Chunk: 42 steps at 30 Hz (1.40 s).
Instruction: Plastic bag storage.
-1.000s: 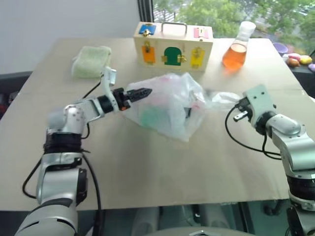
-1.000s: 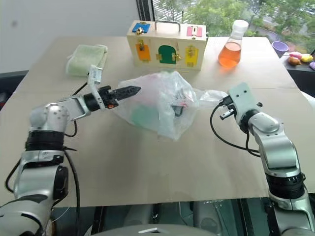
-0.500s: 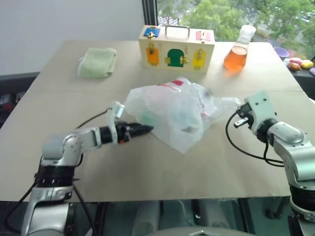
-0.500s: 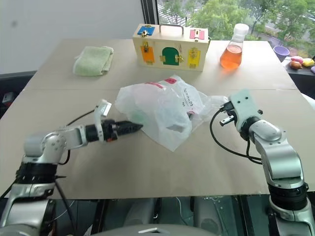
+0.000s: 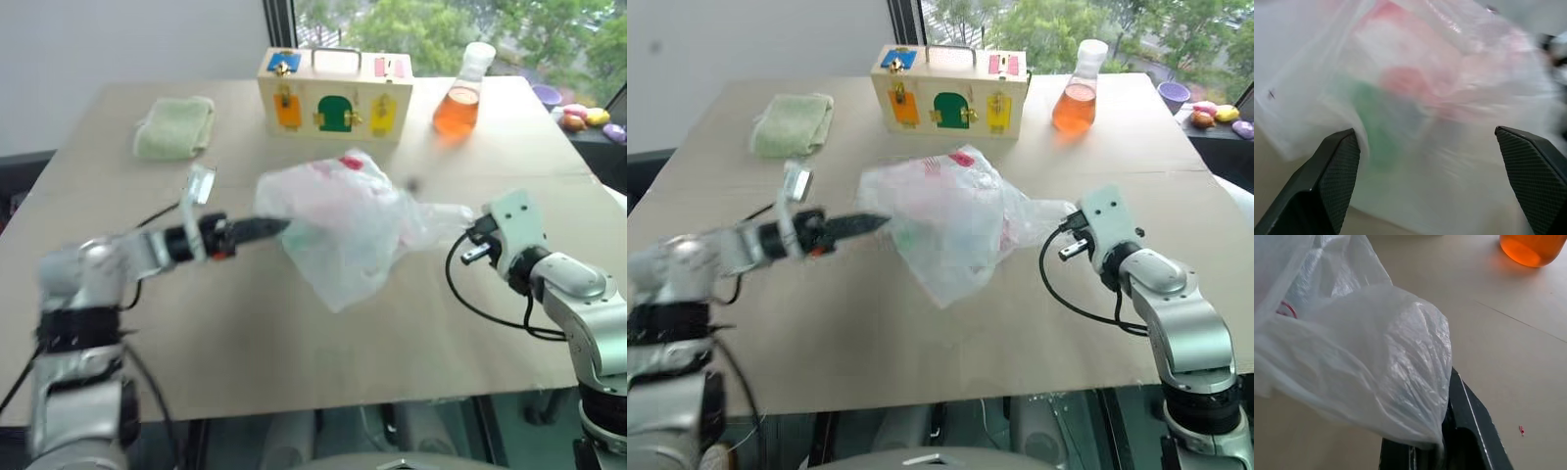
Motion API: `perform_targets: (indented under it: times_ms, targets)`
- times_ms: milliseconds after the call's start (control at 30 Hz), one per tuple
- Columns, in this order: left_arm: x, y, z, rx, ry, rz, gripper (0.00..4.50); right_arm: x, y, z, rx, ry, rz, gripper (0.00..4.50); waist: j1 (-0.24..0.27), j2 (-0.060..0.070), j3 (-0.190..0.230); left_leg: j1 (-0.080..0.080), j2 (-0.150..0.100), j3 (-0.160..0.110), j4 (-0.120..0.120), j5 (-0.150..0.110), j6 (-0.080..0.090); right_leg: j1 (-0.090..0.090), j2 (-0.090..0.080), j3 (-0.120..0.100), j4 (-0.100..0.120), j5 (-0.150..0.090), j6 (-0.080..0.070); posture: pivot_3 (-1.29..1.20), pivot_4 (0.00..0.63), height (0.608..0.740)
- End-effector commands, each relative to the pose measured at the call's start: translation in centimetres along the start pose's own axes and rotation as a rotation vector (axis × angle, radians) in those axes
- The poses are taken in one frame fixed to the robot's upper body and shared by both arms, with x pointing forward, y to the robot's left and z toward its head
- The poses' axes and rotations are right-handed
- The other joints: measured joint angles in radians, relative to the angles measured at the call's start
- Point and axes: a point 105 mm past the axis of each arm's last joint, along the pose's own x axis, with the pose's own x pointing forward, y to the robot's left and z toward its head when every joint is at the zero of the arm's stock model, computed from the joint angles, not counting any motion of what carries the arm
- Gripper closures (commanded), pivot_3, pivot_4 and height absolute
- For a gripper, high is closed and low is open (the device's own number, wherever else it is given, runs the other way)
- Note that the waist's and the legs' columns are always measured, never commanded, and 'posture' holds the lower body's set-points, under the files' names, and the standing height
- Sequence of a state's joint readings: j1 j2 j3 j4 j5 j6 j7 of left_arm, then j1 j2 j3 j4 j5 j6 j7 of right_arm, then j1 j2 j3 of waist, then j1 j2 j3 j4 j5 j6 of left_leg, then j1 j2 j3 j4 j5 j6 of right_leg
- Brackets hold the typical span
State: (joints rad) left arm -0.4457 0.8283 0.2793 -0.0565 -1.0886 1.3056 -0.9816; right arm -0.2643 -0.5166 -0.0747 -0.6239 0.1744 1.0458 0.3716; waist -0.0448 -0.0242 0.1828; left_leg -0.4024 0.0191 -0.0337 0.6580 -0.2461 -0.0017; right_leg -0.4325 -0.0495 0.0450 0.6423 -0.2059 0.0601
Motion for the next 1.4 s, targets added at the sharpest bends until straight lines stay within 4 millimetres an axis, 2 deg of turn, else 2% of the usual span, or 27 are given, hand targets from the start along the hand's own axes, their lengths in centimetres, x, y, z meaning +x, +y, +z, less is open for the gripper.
perform_targets:
  times_ms: [33,133,233,433,633,767,900,1100,1200,1300,1400]
  targets:
    - [1.7,-6.1,-1.0,0.194,0.148,-0.185,0.07,-0.1,0.0,1.2,-0.013,-0.048,0.004,4.50,0.016,-0.001,0.000,0.000,0.000,-0.002,0.000,0.000,0.000,0.001,0.000,-0.002,0.000,0.000,0.000,0.00,0.150,0.740]
    - [3.8,-7.5,-1.8,0.332,0.209,-0.216,0.07,0.2,0.1,1.3,-0.014,-0.049,0.013,4.50,0.028,-0.001,0.000,0.002,-0.001,0.000,0.000,0.000,0.000,0.004,-0.001,-0.001,-0.001,-0.002,-0.003,0.00,0.150,0.740]
    - [5.5,-7.8,-2.7,0.425,0.268,-0.232,0.07,0.5,0.1,1.5,-0.015,-0.053,0.016,4.50,0.028,-0.001,0.000,0.003,-0.001,0.000,0.002,0.000,0.000,0.005,0.000,-0.001,-0.001,-0.004,0.000,0.00,0.150,0.740]
    - [10.1,-4.3,-2.8,0.485,0.313,-0.125,0.07,0.7,0.1,2.0,-0.026,-0.060,0.011,4.50,0.028,0.000,0.000,0.004,-0.001,0.000,0.002,0.000,0.000,0.005,0.001,0.000,0.000,-0.003,0.000,0.00,0.150,0.740]
    - [11.6,-1.3,-3.9,0.561,0.399,0.003,0.07,0.6,0.0,2.3,-0.034,-0.065,-0.002,4.50,0.023,0.000,0.000,0.002,-0.001,0.000,0.002,0.000,0.000,0.004,0.001,0.001,0.000,0.000,0.000,0.00,0.150,0.740]
    - [11.8,-0.4,-4.0,0.628,0.444,0.047,0.07,0.6,0.2,2.7,-0.033,-0.075,-0.002,4.50,0.024,0.000,0.000,0.002,-0.001,0.000,0.001,0.000,0.000,0.003,0.001,0.001,-0.001,0.000,0.000,0.00,0.150,0.740]
    - [11.9,0.9,-5.6,0.694,0.534,0.058,0.07,0.8,0.4,2.8,-0.029,-0.078,0.000,4.50,0.025,0.000,0.000,0.002,-0.001,0.000,0.001,0.000,0.000,0.003,0.001,0.001,-0.001,0.000,0.000,0.00,0.150,0.740]
    - [13.5,2.2,-6.7,0.739,0.565,0.078,0.07,0.9,0.6,3.0,-0.028,-0.080,0.006,4.50,0.028,0.000,0.000,0.001,-0.001,0.000,0.002,0.000,0.000,0.003,0.001,0.001,-0.001,0.000,0.000,0.00,0.150,0.740]
    - [14.1,2.1,-6.5,0.706,0.493,0.047,0.85,0.8,0.6,2.9,-0.030,-0.078,0.001,4.50,0.028,0.000,0.000,0.002,-0.001,0.000,0.002,0.000,0.000,0.003,0.001,0.001,-0.001,0.000,0.000,0.00,0.150,0.740]
    - [13.9,0.6,-4.4,0.585,0.313,-0.019,2.36,0.6,0.5,2.8,-0.030,-0.077,-0.004,4.50,0.027,0.000,0.000,0.001,-0.001,0.000,0.002,0.000,0.000,0.003,0.001,0.001,-0.001,0.000,0.000,0.00,0.150,0.740]
    - [12.5,-0.6,-2.3,0.474,0.174,-0.074,3.78,0.5,0.4,2.8,-0.026,-0.078,-0.008,4.50,0.024,0.000,0.000,0.001,-0.001,0.000,0.002,0.000,0.000,0.003,0.001,0.000,0.000,0.000,0.000,0.00,0.150,0.740]
